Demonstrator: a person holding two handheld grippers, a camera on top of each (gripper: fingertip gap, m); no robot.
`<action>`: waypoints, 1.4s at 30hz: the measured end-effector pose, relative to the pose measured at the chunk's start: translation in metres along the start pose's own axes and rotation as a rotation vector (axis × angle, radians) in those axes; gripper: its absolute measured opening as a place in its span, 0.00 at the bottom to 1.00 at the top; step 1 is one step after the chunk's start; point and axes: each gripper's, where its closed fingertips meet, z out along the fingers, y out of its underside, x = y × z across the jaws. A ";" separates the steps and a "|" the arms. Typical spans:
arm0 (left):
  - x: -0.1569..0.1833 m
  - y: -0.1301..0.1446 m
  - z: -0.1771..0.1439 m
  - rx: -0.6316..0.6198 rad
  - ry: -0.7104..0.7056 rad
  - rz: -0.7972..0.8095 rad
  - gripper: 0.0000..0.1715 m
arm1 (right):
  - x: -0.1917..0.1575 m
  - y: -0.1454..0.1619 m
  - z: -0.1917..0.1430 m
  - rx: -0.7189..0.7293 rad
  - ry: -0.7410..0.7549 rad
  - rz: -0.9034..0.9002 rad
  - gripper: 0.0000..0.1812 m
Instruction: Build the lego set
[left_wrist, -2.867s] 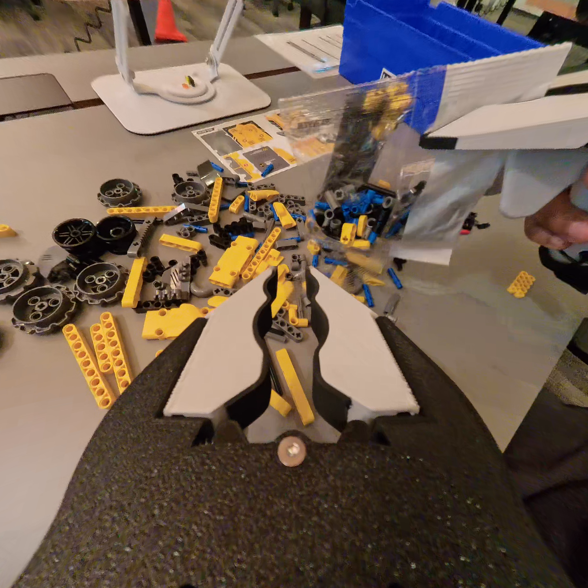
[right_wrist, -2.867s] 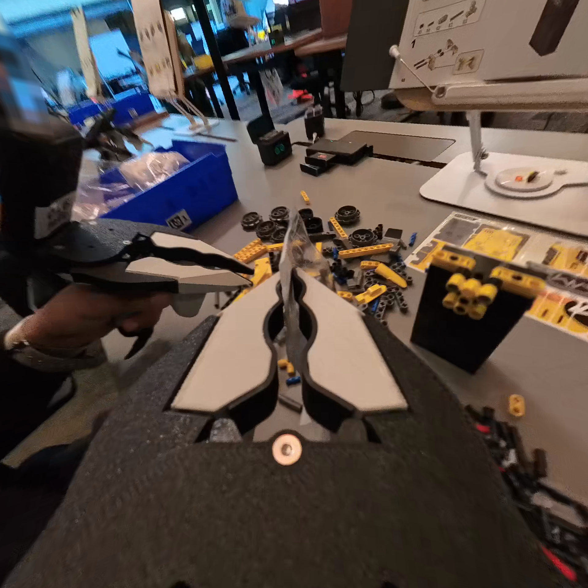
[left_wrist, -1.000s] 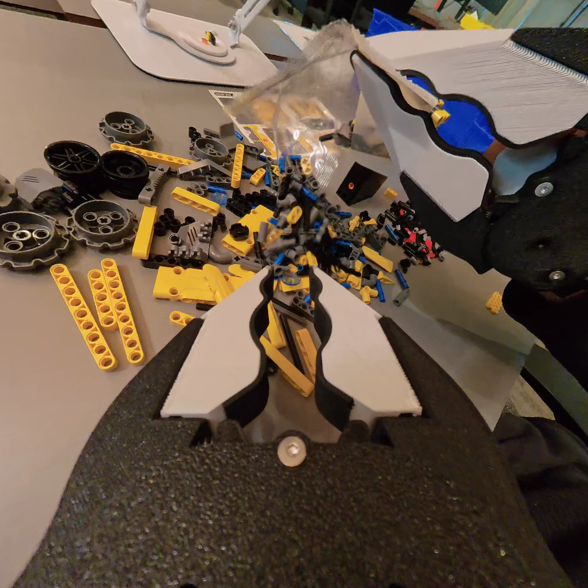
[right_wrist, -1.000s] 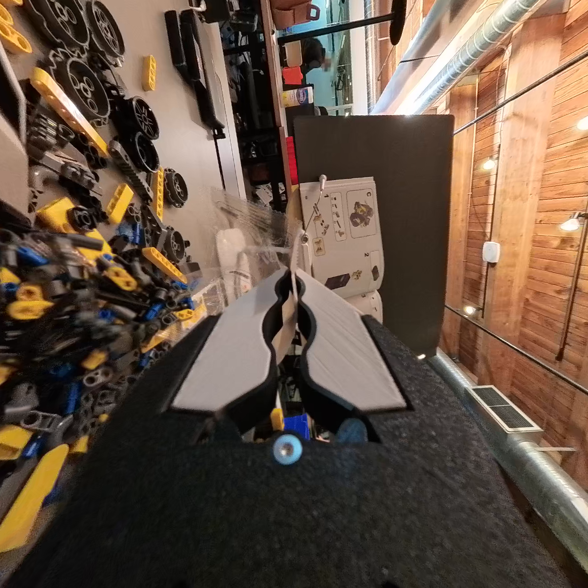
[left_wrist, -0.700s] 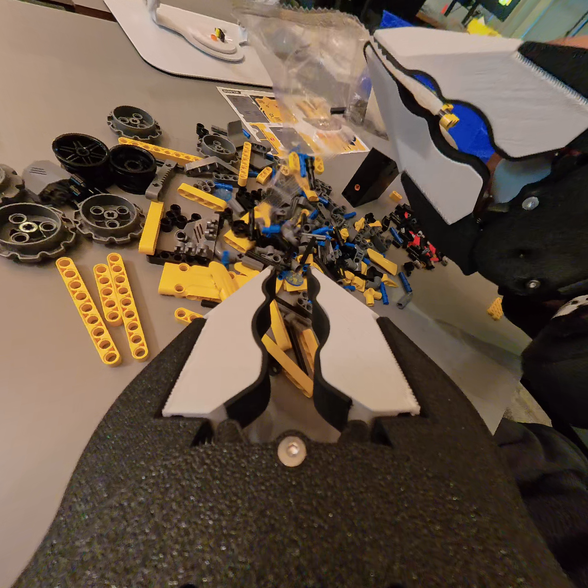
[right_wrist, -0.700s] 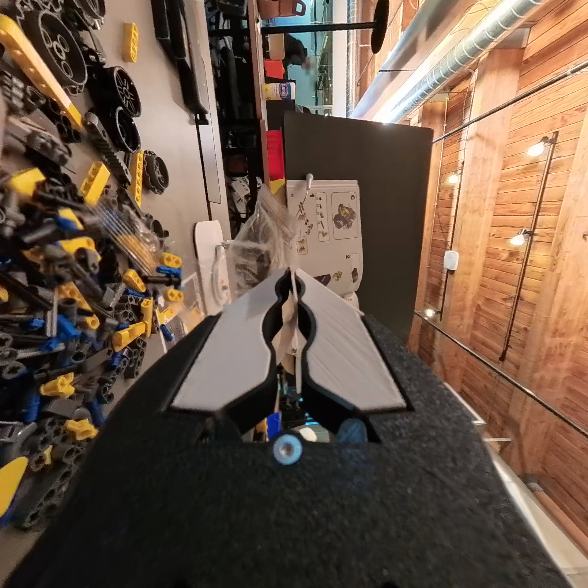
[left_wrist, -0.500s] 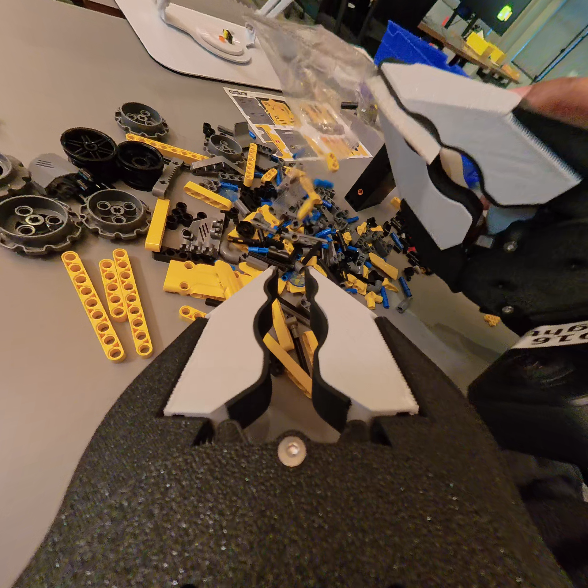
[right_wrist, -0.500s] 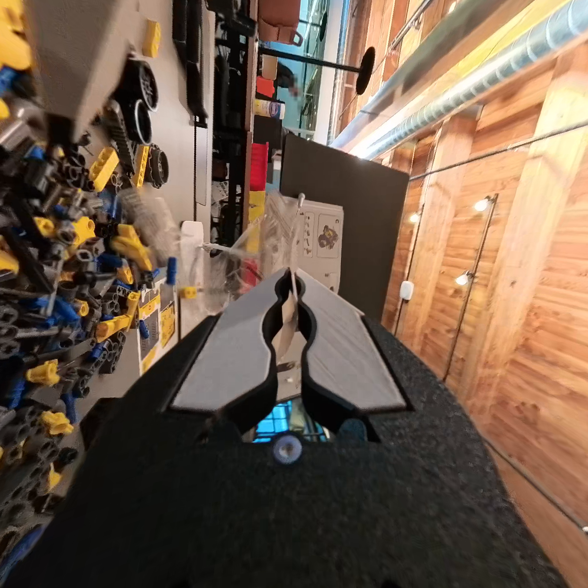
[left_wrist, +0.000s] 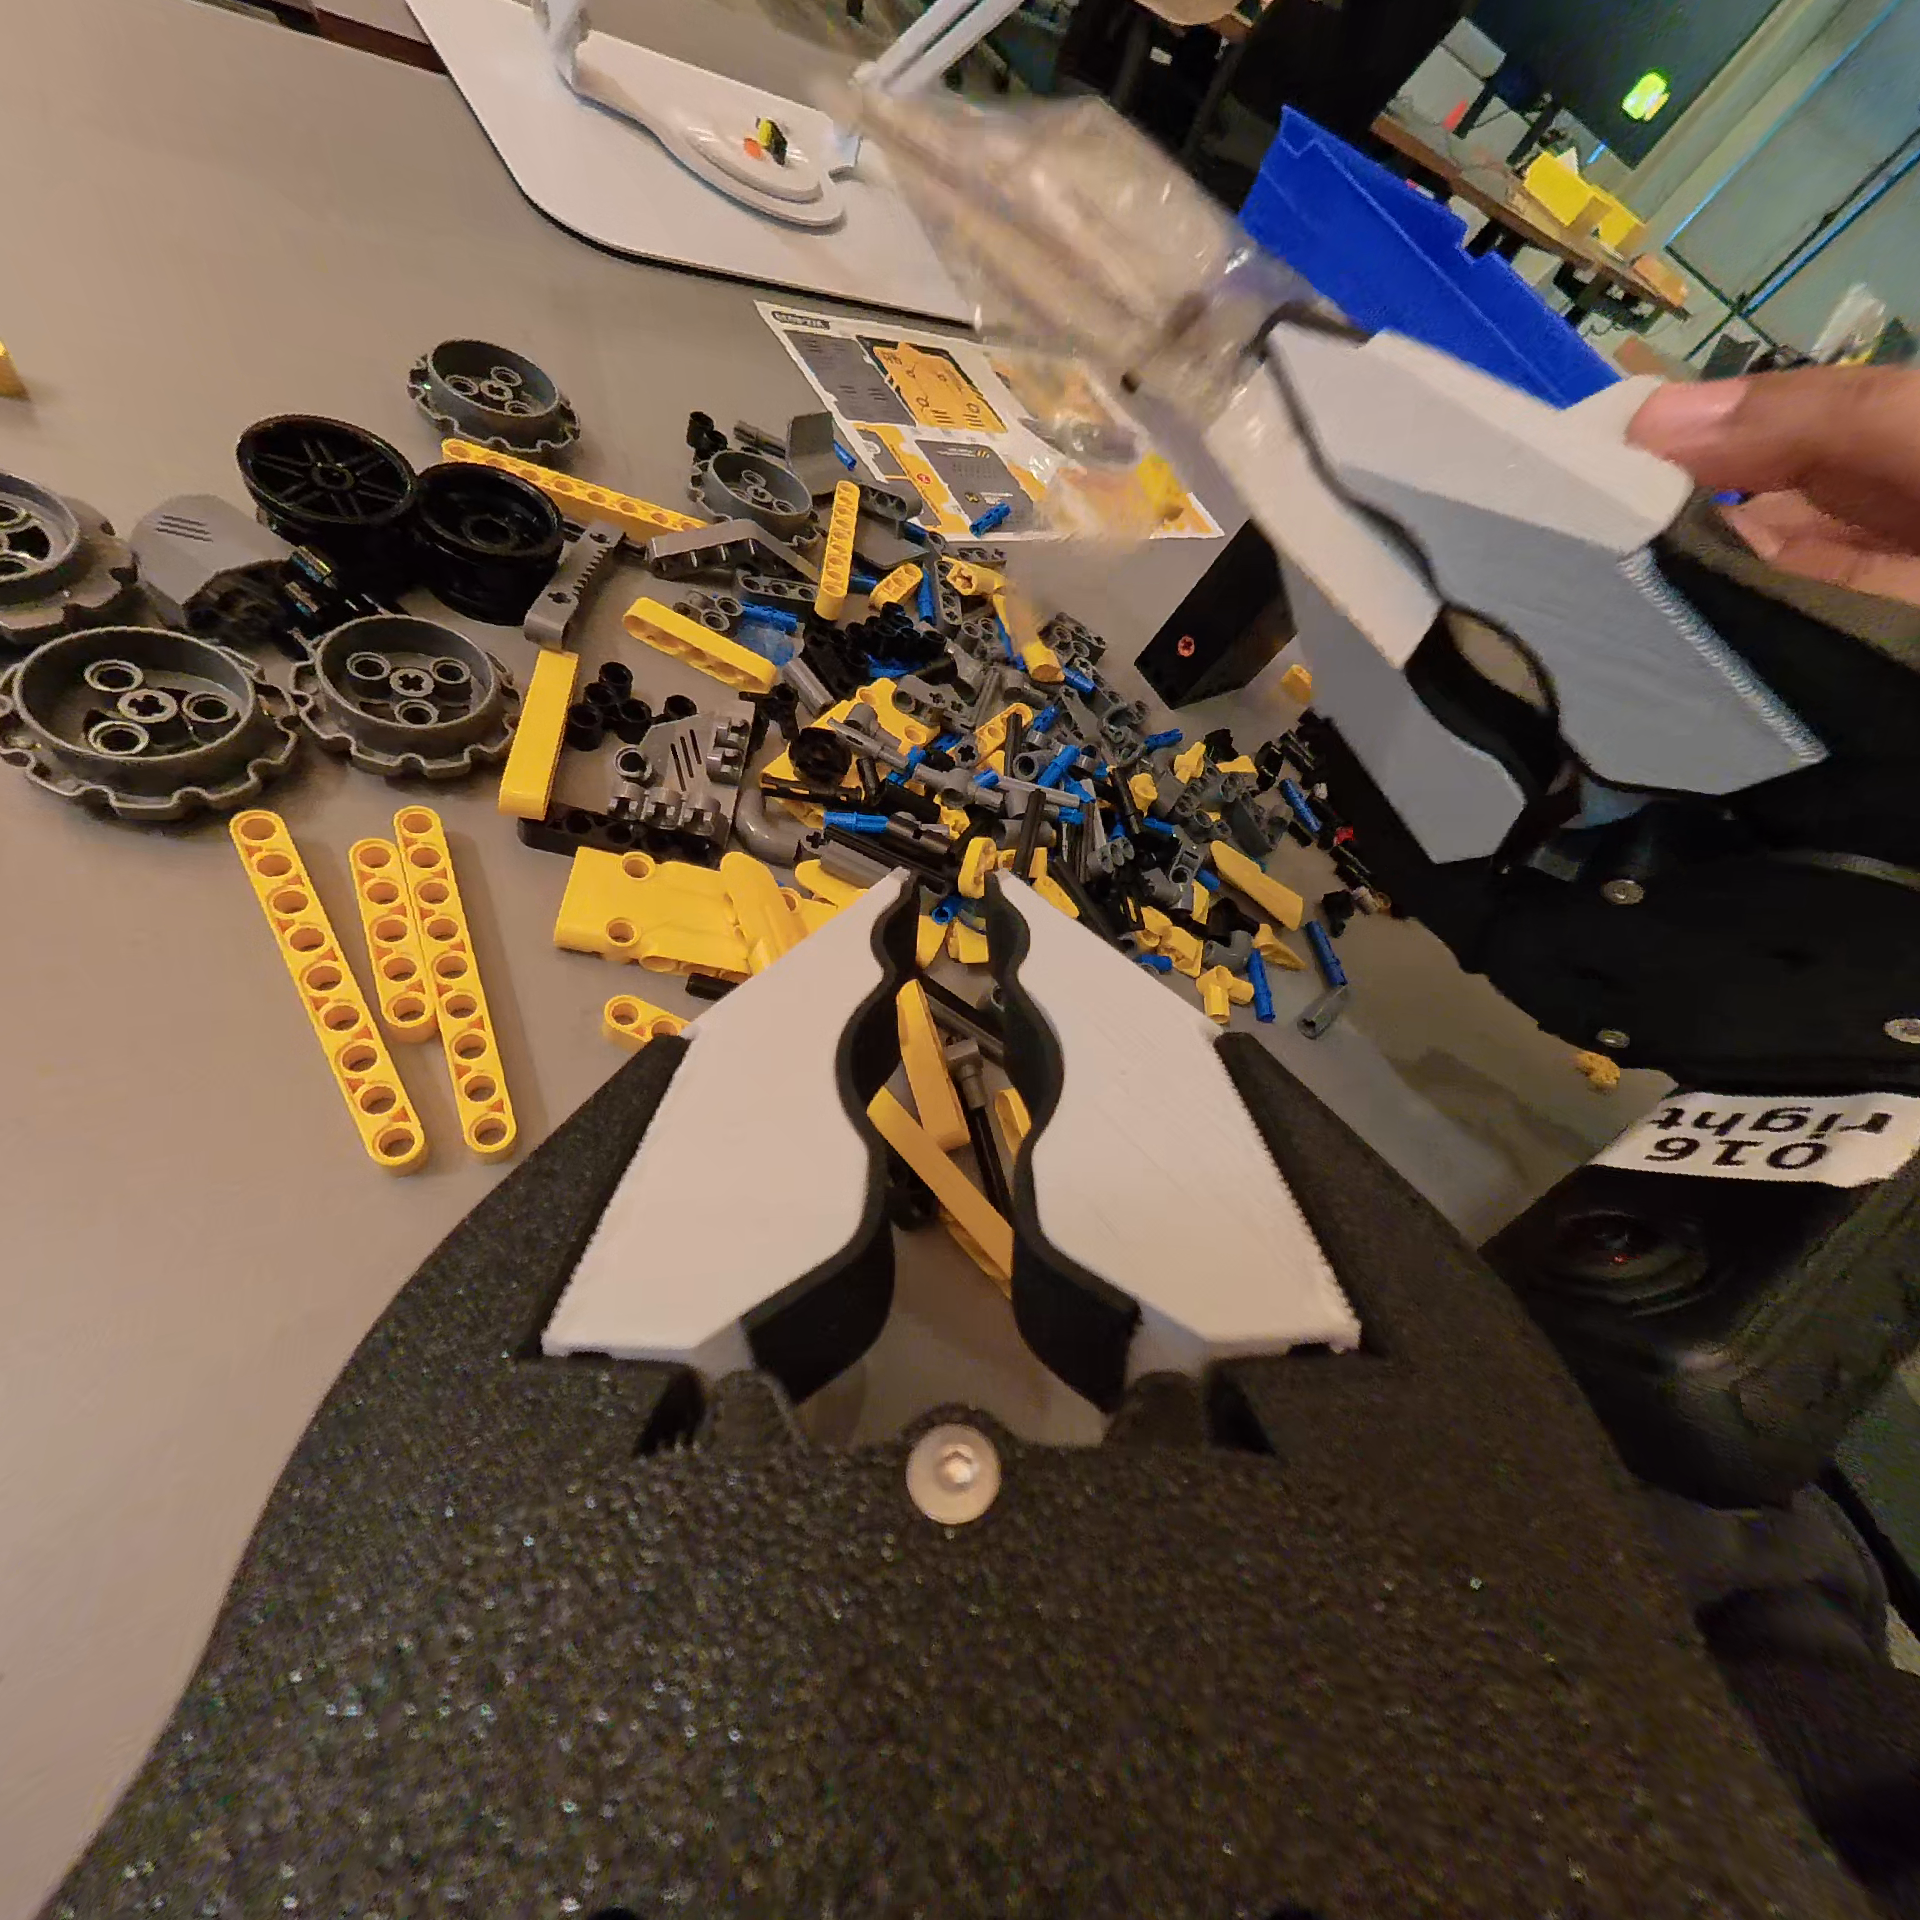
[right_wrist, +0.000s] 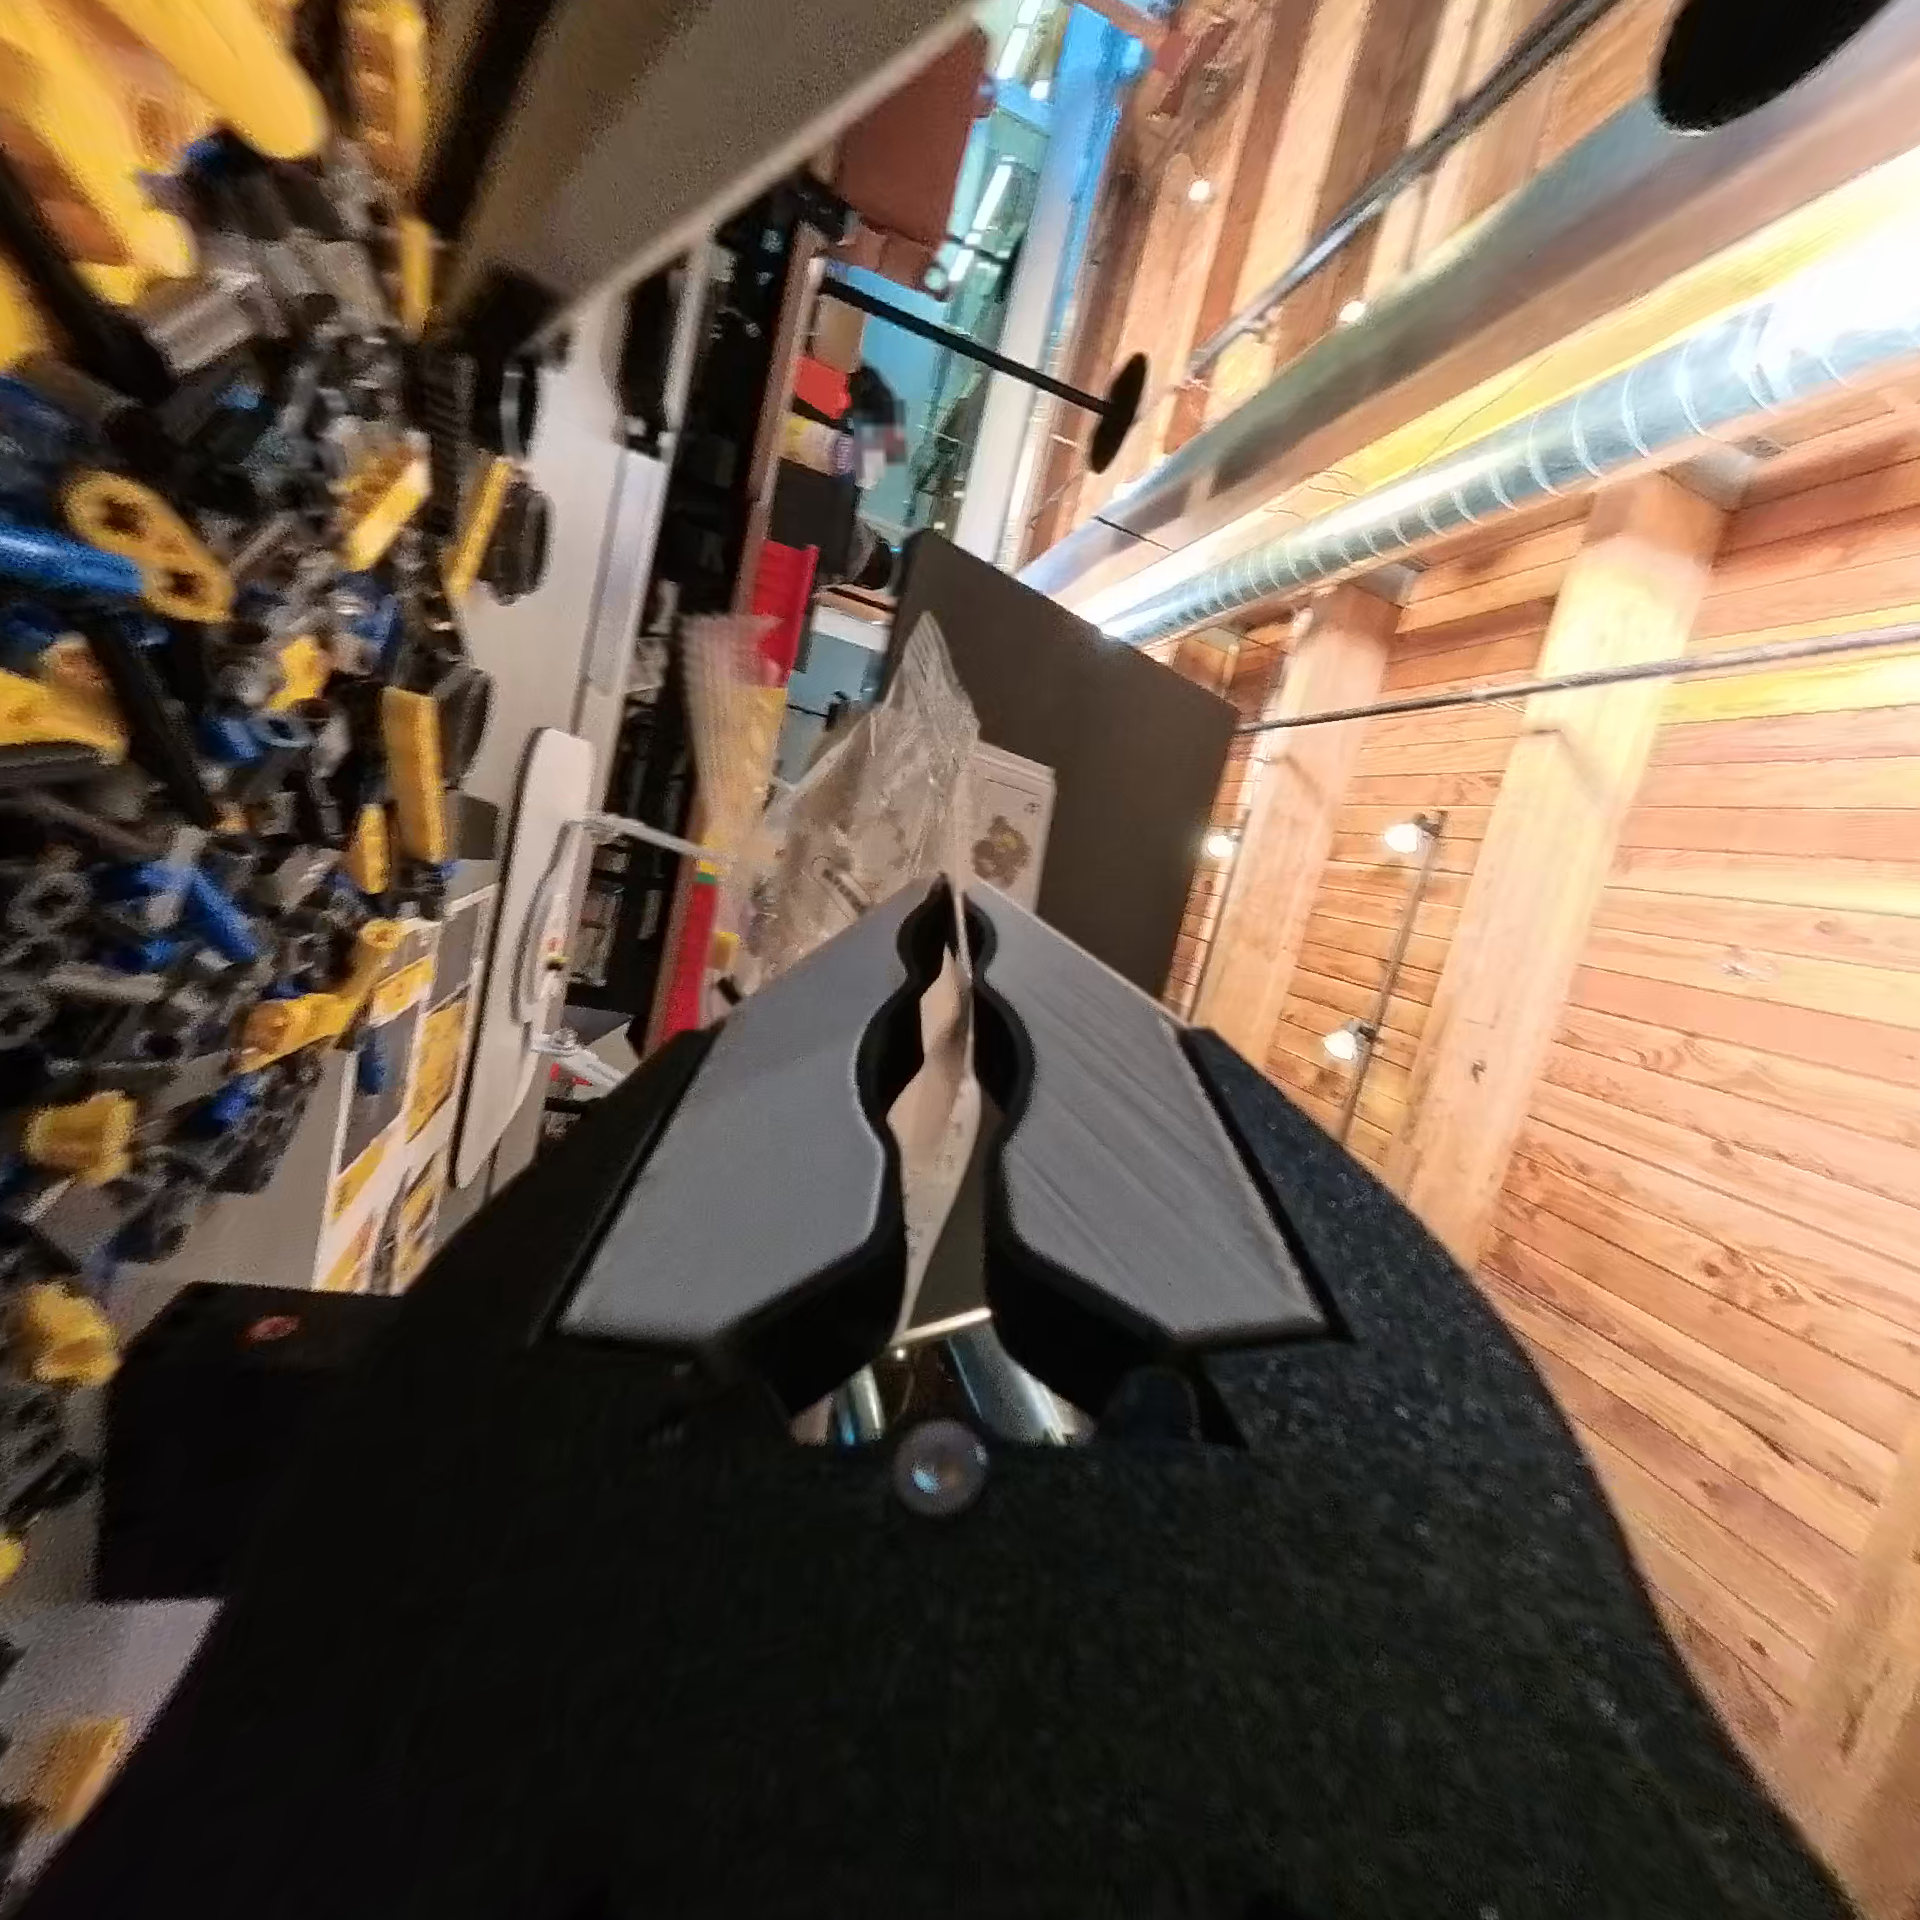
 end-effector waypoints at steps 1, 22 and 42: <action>0.000 0.000 0.000 -0.001 0.002 -0.001 0.07 | -0.005 -0.001 0.001 0.005 -0.020 -0.026 0.00; 0.000 -0.001 -0.001 0.009 0.015 -0.012 0.07 | -0.014 0.001 0.001 0.047 -0.098 -0.063 0.00; 0.000 -0.003 -0.003 0.019 0.033 -0.031 0.07 | -0.023 -0.001 0.005 0.166 -0.392 -0.485 0.00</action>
